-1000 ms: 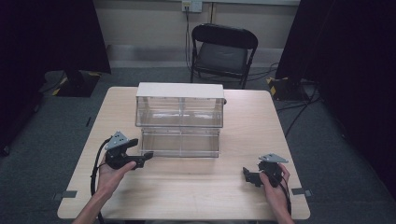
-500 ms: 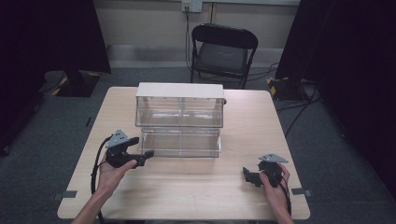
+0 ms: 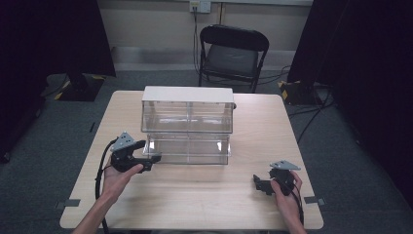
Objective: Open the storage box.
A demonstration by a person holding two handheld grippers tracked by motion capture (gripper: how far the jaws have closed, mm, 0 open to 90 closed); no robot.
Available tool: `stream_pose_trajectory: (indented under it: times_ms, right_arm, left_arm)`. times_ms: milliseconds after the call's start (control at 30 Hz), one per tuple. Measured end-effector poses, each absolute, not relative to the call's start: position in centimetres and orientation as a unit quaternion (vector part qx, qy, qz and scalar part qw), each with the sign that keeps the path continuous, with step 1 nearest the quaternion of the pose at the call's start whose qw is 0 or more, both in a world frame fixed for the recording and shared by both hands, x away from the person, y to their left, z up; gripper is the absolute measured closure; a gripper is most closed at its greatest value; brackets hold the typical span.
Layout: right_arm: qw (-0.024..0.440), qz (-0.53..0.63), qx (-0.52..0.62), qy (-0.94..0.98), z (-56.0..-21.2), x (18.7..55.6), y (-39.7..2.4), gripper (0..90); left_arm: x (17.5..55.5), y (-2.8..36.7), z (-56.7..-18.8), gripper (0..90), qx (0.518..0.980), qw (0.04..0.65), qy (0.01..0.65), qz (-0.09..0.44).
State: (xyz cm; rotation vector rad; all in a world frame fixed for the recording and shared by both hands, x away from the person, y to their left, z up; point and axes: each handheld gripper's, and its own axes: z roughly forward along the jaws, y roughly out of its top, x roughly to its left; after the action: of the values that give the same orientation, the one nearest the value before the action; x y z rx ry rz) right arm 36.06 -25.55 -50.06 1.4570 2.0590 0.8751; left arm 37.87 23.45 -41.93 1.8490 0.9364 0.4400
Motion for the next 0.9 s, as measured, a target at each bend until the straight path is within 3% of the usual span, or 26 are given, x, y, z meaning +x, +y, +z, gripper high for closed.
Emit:
stream_pose_trajectory:
  times_ms: [900]
  right_arm:
    - [0.234, 0.318, 0.530, 0.750, -50.1, 36.1, -25.6, 6.9]
  left_arm:
    - [38.9, 22.9, -41.1, 15.8, 0.753, 0.497, 0.387, 0.189]
